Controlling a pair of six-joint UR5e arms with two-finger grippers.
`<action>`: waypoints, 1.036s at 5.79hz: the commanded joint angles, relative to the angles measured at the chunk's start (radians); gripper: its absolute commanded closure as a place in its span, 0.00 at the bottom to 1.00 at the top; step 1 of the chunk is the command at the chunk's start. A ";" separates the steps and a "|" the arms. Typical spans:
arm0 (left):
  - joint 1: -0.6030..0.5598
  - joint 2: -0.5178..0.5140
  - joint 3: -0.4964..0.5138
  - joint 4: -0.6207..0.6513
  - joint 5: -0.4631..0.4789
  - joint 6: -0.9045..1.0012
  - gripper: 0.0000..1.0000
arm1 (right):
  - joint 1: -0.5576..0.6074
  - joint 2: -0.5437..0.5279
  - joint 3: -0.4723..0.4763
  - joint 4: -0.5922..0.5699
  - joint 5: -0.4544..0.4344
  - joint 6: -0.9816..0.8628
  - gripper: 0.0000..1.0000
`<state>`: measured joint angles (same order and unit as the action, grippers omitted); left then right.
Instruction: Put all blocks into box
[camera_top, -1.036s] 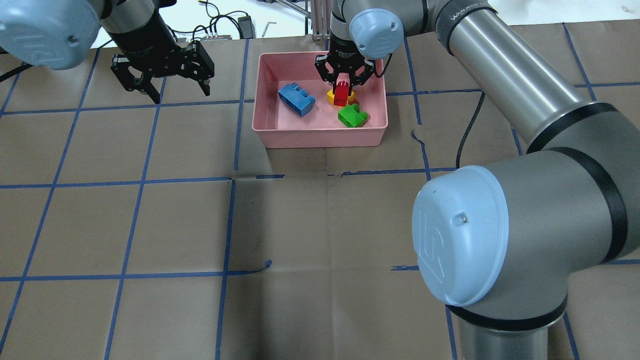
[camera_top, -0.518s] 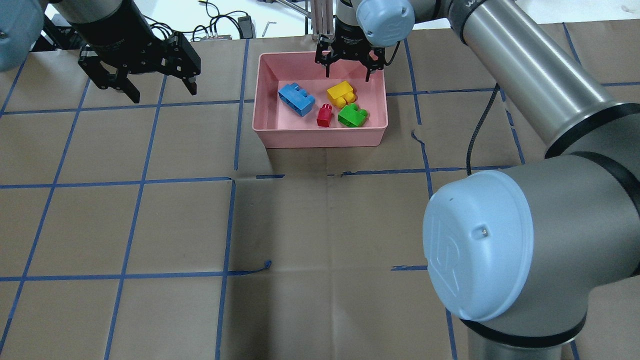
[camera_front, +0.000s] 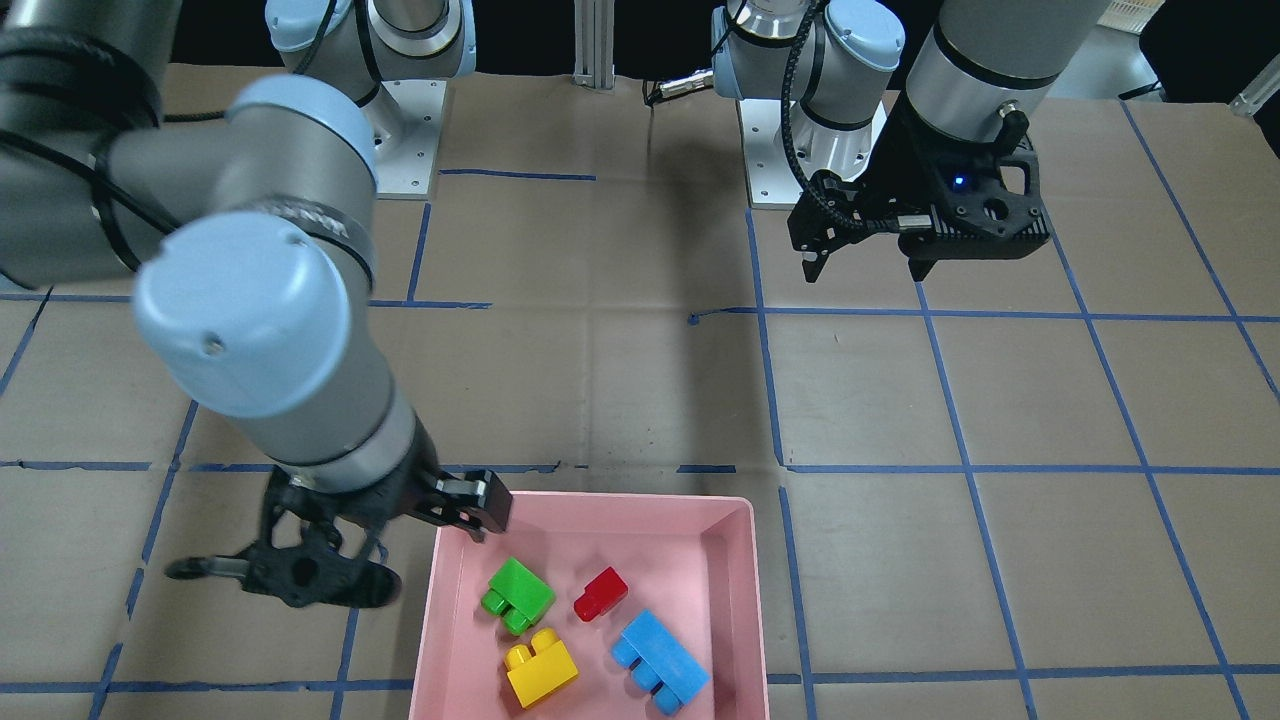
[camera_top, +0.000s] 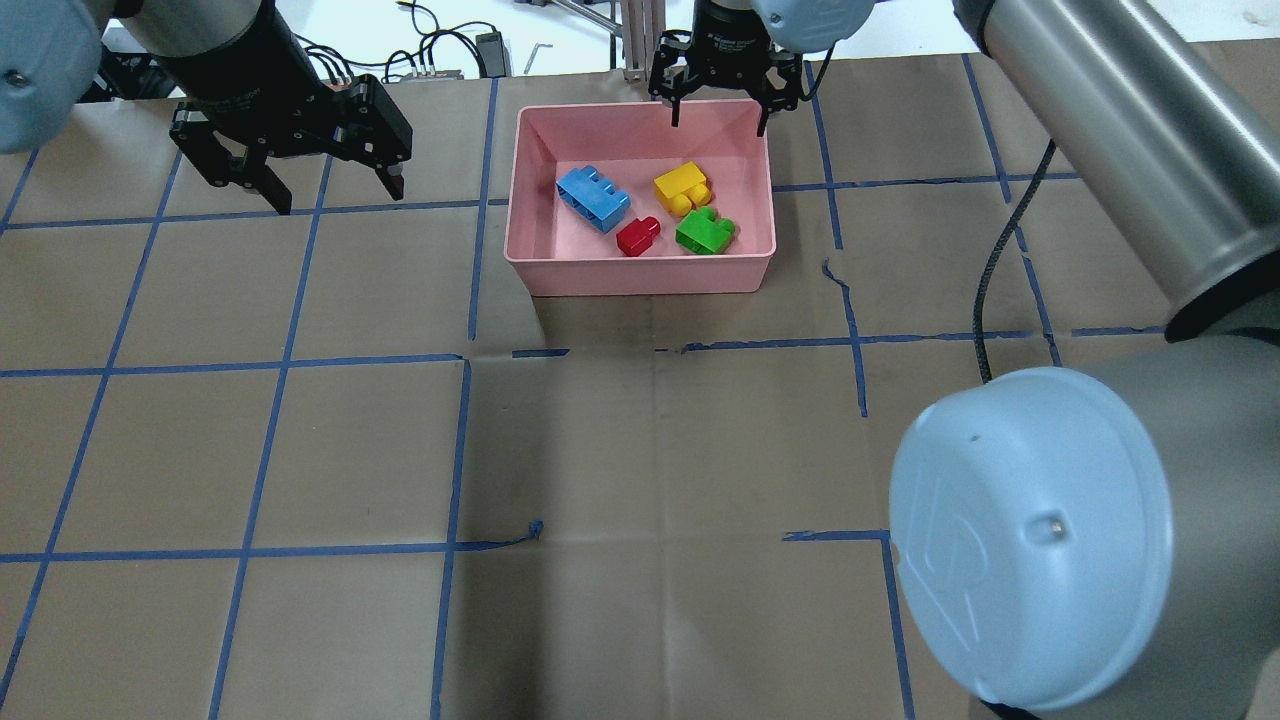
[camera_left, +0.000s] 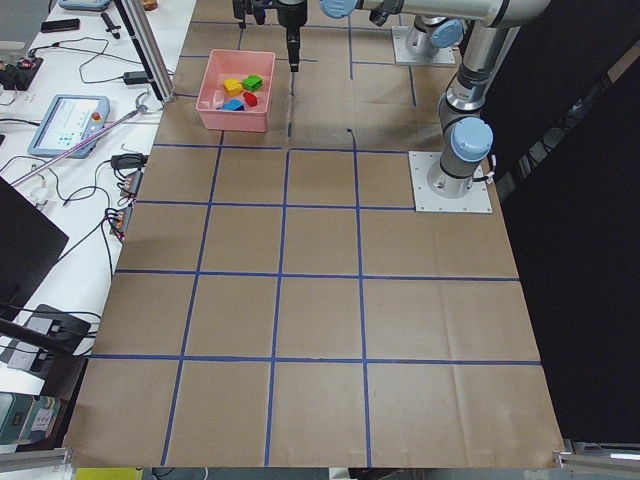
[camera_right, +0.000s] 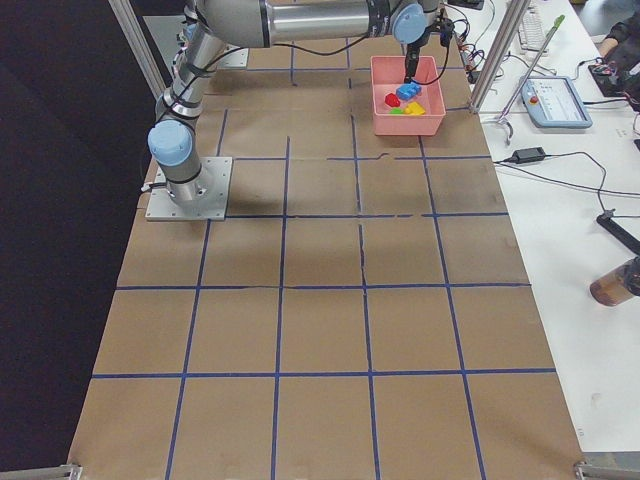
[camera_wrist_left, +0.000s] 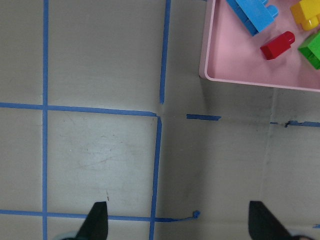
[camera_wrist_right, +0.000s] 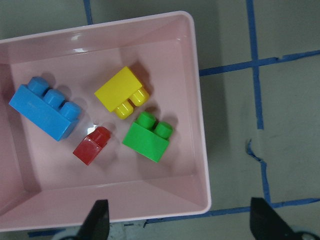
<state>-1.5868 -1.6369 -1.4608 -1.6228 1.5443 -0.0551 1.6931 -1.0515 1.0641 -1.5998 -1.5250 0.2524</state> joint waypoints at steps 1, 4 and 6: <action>-0.007 0.015 -0.010 0.007 -0.003 0.021 0.01 | -0.106 -0.224 0.229 0.031 -0.004 -0.175 0.01; -0.007 0.020 -0.010 0.000 0.008 0.021 0.01 | -0.109 -0.467 0.395 0.119 -0.043 -0.147 0.00; -0.007 0.017 -0.015 0.001 0.008 0.021 0.01 | -0.105 -0.479 0.396 0.120 -0.047 -0.144 0.00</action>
<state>-1.5938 -1.6180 -1.4752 -1.6243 1.5525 -0.0330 1.5863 -1.5258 1.4590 -1.4842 -1.5697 0.1071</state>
